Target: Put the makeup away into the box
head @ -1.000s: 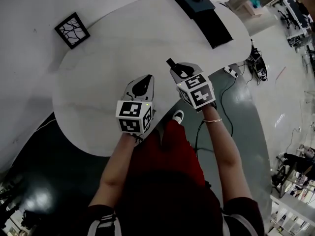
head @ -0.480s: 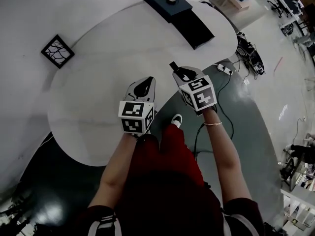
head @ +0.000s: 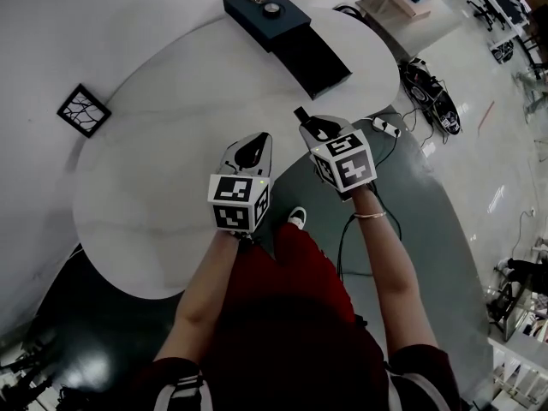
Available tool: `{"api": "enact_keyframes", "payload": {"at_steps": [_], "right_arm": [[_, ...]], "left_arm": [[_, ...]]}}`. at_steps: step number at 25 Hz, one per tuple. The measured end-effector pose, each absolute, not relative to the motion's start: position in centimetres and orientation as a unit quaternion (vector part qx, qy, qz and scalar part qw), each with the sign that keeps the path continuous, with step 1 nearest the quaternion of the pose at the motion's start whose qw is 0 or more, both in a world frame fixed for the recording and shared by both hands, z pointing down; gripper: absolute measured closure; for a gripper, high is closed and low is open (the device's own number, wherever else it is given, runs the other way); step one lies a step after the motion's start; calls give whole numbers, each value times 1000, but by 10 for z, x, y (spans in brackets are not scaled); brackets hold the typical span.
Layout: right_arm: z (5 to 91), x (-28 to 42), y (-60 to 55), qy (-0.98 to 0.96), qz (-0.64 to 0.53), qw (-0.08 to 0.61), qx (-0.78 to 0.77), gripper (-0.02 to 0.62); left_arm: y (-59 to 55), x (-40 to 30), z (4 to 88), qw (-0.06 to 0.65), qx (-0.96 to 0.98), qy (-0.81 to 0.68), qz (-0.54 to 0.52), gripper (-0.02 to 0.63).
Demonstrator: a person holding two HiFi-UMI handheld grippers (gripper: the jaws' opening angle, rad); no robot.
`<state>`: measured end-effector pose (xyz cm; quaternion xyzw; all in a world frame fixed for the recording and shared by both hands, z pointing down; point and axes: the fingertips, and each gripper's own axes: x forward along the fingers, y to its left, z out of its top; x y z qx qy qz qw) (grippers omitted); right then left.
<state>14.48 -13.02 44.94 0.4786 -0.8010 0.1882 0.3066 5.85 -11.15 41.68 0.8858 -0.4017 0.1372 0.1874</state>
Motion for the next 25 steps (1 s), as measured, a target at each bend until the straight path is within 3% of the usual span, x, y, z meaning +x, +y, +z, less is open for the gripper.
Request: {"api": "enact_keyframes", "payload": {"at_steps": [16, 25], "right_arm": [[439, 225, -171, -813, 170, 296, 471, 491], [431, 232, -216, -808, 173, 294, 481, 491]], "left_arm": [[-142, 136, 411, 185, 866, -446, 133, 583], [-175, 143, 407, 185, 859, -459, 132, 583]]}}
